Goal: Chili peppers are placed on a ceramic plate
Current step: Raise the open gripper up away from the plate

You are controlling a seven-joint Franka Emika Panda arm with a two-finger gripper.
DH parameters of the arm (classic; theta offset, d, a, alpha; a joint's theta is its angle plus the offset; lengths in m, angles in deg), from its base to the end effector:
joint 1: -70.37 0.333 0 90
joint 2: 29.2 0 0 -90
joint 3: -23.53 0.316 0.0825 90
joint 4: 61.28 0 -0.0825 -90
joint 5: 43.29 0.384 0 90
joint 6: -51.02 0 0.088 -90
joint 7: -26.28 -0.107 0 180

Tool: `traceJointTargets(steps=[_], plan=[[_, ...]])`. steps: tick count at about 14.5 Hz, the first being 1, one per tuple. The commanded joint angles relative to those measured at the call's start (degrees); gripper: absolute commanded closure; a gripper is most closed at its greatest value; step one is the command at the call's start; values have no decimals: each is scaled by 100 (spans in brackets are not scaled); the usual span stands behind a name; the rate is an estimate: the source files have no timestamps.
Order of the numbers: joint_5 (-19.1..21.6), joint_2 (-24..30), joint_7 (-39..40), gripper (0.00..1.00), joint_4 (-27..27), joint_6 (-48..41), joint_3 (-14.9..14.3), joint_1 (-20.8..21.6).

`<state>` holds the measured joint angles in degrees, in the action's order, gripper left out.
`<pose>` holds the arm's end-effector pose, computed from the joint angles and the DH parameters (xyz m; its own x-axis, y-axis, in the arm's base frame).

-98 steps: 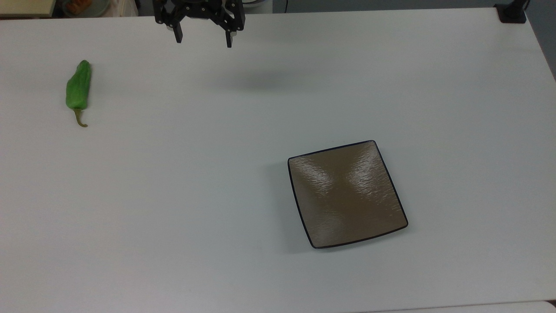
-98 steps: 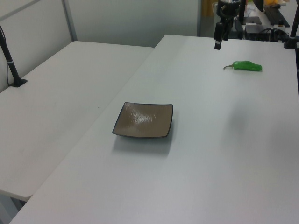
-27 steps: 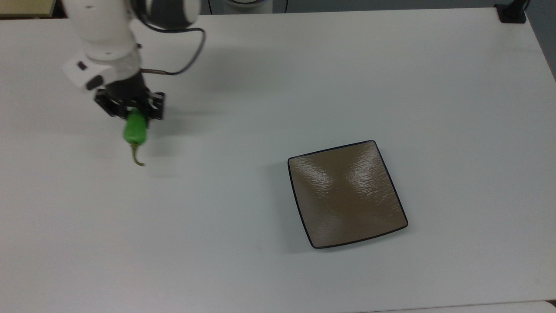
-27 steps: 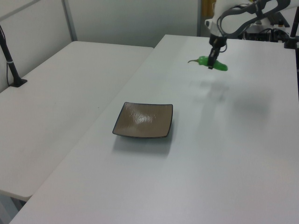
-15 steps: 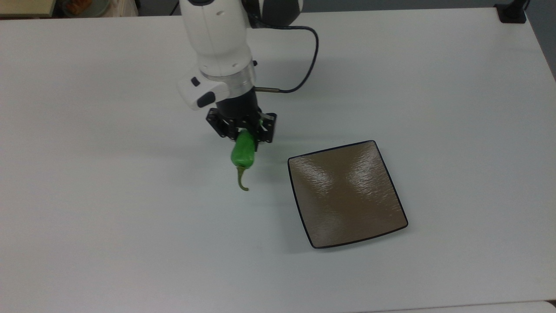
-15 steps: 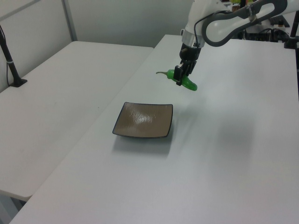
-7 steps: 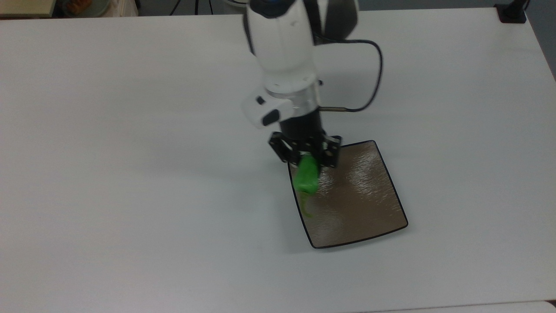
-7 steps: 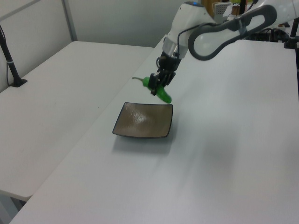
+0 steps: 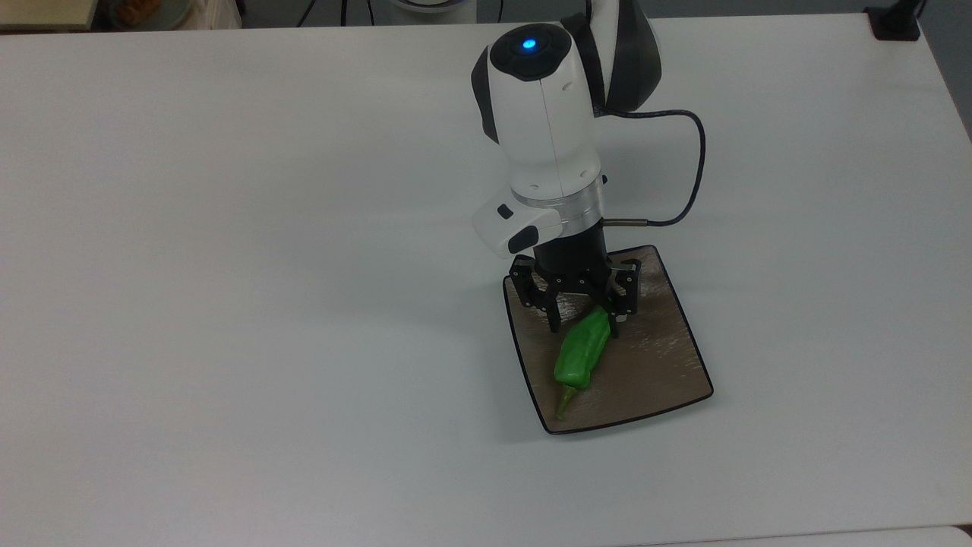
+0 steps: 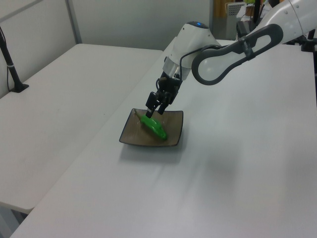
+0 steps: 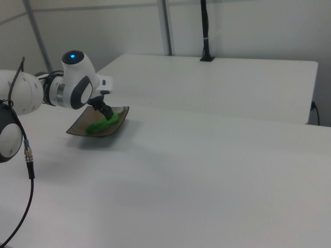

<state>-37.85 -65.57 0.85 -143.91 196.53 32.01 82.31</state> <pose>0.7171 0.2391 0.3717 0.9132 -0.2475 0.3237 -0.1309 -0.9305 -0.3420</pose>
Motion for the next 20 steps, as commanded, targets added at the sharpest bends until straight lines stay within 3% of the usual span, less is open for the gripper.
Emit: traceJointTargets(steps=[1,4,6,9,11,15,20], plan=[[-43,77,-32,0,54,-50,-22,-7],[-69,358,-6,0,-68,-373,-22,-60],[-140,717,195,0,-192,-1109,-30,-130],[-114,1482,1398,0,-735,-2560,-136,-280],[-148,1851,1594,0,-1087,-3018,-363,-306],[-710,2598,1541,0,-1843,-3468,-689,-315],[-720,3741,1612,0,-2547,-3477,-786,-815]])
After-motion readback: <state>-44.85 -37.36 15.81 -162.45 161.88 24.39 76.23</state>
